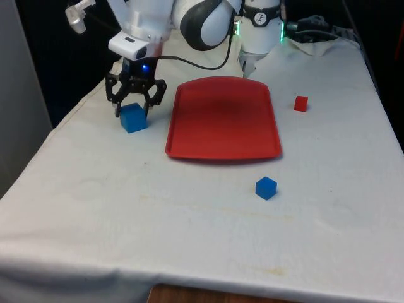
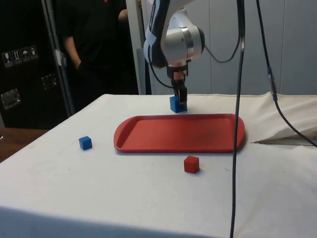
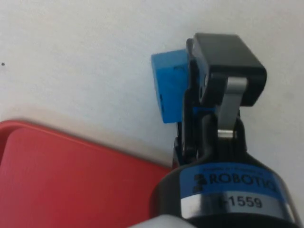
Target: Pick up the largest block and place it onto the tray.
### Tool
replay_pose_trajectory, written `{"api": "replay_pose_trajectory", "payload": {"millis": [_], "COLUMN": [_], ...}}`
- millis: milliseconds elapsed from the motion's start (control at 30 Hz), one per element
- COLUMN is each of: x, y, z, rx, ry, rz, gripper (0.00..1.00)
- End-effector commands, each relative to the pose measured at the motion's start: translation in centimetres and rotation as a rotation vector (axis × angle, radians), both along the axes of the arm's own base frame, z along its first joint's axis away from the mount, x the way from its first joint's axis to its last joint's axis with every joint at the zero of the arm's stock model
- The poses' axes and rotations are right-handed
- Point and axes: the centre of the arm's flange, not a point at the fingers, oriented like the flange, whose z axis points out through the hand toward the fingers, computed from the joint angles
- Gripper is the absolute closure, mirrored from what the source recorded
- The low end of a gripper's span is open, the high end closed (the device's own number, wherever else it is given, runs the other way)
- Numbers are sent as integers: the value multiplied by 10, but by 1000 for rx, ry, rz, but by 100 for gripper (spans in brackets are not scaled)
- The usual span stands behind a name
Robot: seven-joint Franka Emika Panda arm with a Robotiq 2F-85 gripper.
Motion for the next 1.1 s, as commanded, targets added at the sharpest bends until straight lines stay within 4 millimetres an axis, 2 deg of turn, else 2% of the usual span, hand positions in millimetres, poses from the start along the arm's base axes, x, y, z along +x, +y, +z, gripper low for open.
{"api": "replay_pose_trajectory", "payload": {"millis": [0, 100, 133, 400, 533, 567, 833, 867, 1067], "x": [0, 0, 0, 0, 1, 3, 2, 4, 3], "y": [-1, 0, 0, 0, 7, 6, 15, 16, 23], "z": [1, 1, 1, 1, 10, 7, 31, 26, 47], "rx": [0, -1, -1, -1, 3, 4, 15, 20, 25], "ry": [-2, -2, -2, -2, -6, -12, -19, -31, -28], "rz": [1, 1, 1, 1, 7, 9, 25, 28, 44], "gripper": [67, 94, 100, 100, 100, 100, 100, 100, 100]}}
